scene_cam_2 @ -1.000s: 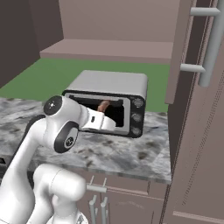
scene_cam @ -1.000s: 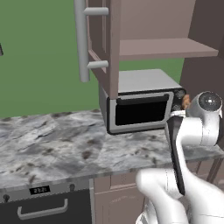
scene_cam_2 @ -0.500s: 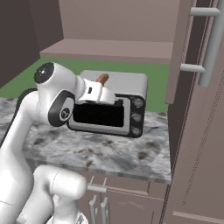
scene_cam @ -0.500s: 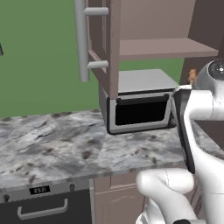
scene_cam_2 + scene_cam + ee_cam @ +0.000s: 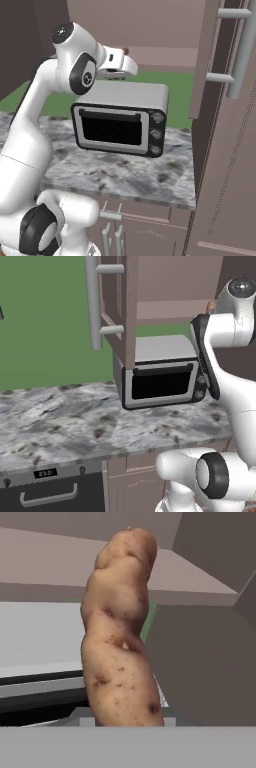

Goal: Pick the potato from the counter and place it in the cabinet. Then close the cabinet.

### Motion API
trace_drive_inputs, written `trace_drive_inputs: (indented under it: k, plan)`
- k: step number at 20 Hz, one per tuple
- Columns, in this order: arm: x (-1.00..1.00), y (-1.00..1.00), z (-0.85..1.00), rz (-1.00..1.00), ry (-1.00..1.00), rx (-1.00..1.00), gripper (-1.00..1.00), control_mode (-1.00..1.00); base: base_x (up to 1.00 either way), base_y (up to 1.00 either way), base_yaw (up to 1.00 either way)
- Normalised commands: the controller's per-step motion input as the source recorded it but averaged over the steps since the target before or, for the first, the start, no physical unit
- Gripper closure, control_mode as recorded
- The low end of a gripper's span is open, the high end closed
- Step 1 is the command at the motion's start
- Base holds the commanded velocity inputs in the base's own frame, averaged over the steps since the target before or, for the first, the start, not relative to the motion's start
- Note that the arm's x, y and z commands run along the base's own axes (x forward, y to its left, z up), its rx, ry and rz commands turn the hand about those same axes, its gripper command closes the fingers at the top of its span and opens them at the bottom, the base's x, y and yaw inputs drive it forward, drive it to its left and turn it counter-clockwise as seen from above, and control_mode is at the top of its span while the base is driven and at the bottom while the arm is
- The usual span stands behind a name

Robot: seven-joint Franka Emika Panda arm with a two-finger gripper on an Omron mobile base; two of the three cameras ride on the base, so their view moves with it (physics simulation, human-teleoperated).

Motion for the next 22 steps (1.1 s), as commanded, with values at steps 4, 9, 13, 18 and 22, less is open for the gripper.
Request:
trace_drive_inputs:
  k: [4, 9, 13, 18, 22]
  plan:
    - [1.00, -0.06, 0.10, 0.00, 0.03, 0.00, 1.00, -1.00, 0.00, 0.00, 0.00]
    - [1.00, -0.25, -0.04, 0.00, 0.05, 0.00, 1.00, -1.00, 0.00, 0.00, 0.00]
    - [1.00, -0.27, 0.00, 0.00, 0.05, 0.00, 1.00, -1.00, 0.00, 0.00, 0.00]
    - [1.00, -0.22, -0.04, 0.00, 0.05, 0.00, 1.00, -1.00, 0.00, 0.00, 0.00]
    - [1.00, -0.22, -0.11, 0.00, 0.09, 0.00, 1.00, -1.00, 0.00, 0.00, 0.00]
